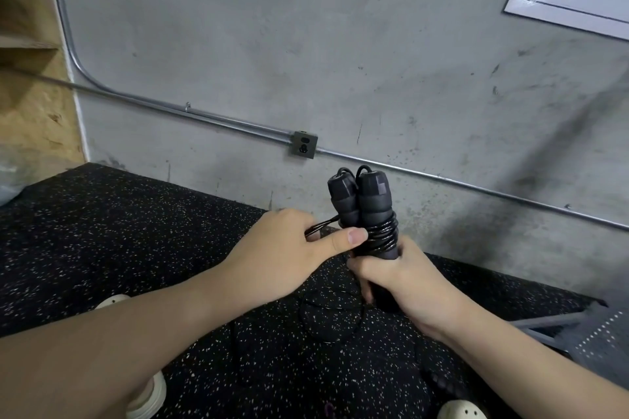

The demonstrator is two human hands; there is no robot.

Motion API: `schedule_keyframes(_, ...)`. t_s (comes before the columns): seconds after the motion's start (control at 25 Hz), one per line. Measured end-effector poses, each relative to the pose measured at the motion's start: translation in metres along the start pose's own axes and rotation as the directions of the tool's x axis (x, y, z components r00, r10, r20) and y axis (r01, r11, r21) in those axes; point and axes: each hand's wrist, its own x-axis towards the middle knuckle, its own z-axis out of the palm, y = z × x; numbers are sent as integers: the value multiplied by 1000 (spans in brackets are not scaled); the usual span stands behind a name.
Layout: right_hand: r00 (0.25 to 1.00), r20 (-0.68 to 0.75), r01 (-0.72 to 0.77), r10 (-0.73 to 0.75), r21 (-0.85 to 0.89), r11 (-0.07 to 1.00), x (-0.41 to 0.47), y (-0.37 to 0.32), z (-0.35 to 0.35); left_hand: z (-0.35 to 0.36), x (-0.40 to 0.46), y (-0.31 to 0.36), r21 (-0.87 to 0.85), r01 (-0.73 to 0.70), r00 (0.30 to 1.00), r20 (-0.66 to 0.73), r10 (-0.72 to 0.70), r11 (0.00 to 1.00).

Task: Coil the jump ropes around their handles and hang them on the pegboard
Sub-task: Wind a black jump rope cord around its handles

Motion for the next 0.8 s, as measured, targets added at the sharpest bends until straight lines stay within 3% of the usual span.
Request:
schedule_keyframes(0.24, 995, -100, 24, -31, -62, 998, 7, 4, -5, 8, -4, 11, 41, -115, 989, -91, 119, 992)
schedule_keyframes(0.32, 993, -93, 59, -67, -88, 994, 9, 6, -4, 8, -7, 15, -16, -103, 993, -64, 102, 995)
schedule_keyframes(0.48, 977, -34, 189, -208, -297, 936, 8, 12, 6, 14, -8, 17, -28, -66, 994, -86, 63, 997)
schedule_keyframes(0.6, 972, -75, 197, -224, -266, 944, 4, 9, 11, 18, -4, 14, -21, -49, 993, -108, 46, 999)
schedule_keyframes(0.72, 982, 112, 173, -155, -177, 969, 1, 0, 1, 12, 1, 6, -133, -101, 995, -20, 99, 986)
schedule_keyframes(0.8, 962, 260, 91, -80, -30, 995, -1, -1, -5, 9, 2, 1, -261, -114, 987, 76, 138, 959)
